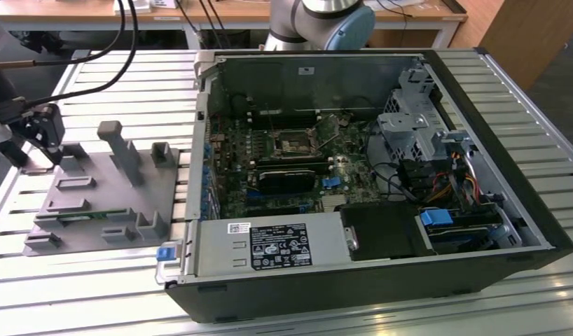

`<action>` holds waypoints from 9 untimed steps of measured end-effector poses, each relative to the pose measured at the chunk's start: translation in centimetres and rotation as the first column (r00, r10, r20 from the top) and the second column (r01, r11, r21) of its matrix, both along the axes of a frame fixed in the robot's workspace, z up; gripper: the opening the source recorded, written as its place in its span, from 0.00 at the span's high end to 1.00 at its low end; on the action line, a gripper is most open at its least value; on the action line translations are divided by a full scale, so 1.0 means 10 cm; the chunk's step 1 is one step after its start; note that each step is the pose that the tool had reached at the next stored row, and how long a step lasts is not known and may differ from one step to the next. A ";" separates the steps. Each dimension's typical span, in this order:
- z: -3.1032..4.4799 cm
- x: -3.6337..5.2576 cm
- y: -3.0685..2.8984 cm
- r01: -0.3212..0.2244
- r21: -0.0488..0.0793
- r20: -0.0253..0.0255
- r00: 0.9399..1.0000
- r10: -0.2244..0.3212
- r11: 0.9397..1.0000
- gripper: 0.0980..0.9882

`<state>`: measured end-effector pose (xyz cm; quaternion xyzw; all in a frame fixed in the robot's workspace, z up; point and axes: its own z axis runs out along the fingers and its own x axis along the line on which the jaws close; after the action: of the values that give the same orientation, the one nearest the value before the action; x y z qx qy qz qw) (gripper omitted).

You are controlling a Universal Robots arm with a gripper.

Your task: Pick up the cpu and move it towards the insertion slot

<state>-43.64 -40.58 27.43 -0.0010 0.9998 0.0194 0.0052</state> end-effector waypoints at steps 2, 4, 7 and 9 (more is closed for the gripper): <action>0.010 0.000 0.000 0.000 0.000 0.000 1.000 0.000 1.000 0.52; 0.021 0.000 0.001 0.000 0.000 0.000 1.000 0.000 1.000 0.52; 0.037 0.000 0.001 0.000 0.000 0.000 1.000 0.000 1.000 0.52; 0.047 0.000 0.001 0.000 0.000 0.000 1.000 0.000 1.000 0.52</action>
<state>-43.64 -40.57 27.90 -0.0010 0.9998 0.0194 0.0052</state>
